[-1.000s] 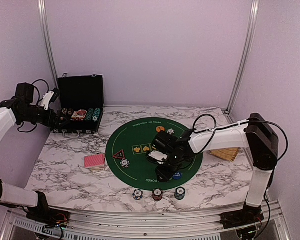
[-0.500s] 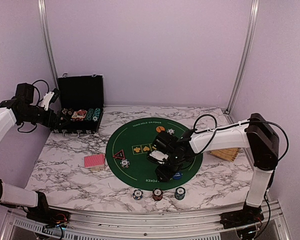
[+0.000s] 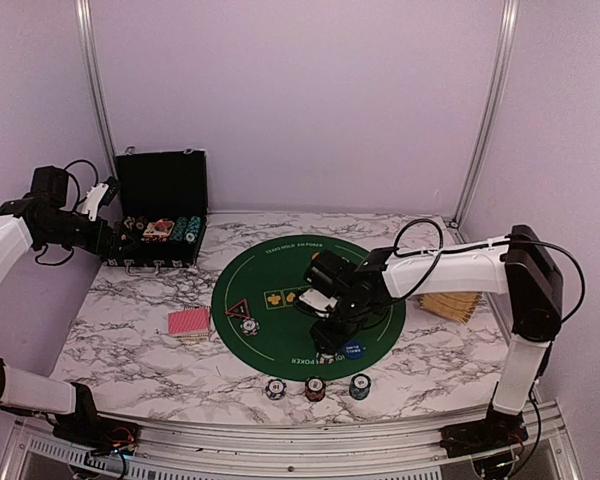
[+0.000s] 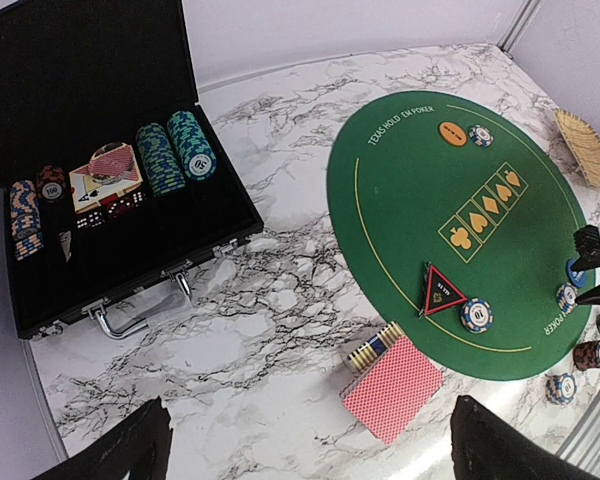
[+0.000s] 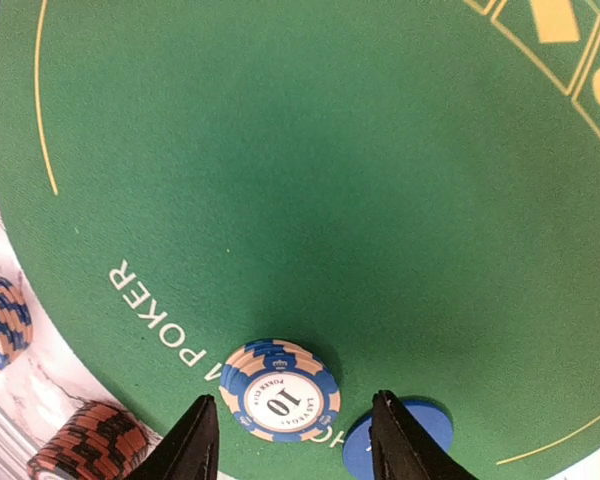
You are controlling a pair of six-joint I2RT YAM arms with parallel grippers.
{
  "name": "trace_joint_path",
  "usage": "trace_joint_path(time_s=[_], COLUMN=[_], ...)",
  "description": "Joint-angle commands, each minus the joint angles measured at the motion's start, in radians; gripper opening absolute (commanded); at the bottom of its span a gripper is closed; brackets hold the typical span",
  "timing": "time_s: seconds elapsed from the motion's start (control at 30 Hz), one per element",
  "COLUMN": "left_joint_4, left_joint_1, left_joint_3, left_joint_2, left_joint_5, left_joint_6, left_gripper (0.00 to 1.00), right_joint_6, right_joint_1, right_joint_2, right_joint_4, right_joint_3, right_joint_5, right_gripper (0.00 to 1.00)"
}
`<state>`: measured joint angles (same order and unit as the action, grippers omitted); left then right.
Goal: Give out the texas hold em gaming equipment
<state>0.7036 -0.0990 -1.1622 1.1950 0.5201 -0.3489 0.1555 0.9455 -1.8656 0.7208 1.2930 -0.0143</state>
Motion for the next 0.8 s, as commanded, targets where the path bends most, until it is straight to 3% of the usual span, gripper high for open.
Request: trace_joint_path(time_s=[0.0,0.37,0.77], left_joint_4=[0.024,0.024,0.025], left_joint_1=[-0.002,-0.002,-0.002], left_joint_3=[-0.021,-0.03,-0.031], left_joint_2=[-0.017,-0.015,-0.014], left_joint_5=[0.016,0.014,0.021], left_joint_6=[-0.009,-0.01,-0.009], left_gripper=[0.99,0.99,0.99], right_joint_6=[0.015,0.029,0.019], right_joint_1=[0.03,0.191,0.252], right_joint_2=[0.08,0.134,0.079], right_joint_4=[0.063,0.16,0.14], right_joint_3=[0.075,0.074,0.034], right_joint_5=[0.043,-0.047,-0.089], right_gripper=[0.54,0.79,0.79])
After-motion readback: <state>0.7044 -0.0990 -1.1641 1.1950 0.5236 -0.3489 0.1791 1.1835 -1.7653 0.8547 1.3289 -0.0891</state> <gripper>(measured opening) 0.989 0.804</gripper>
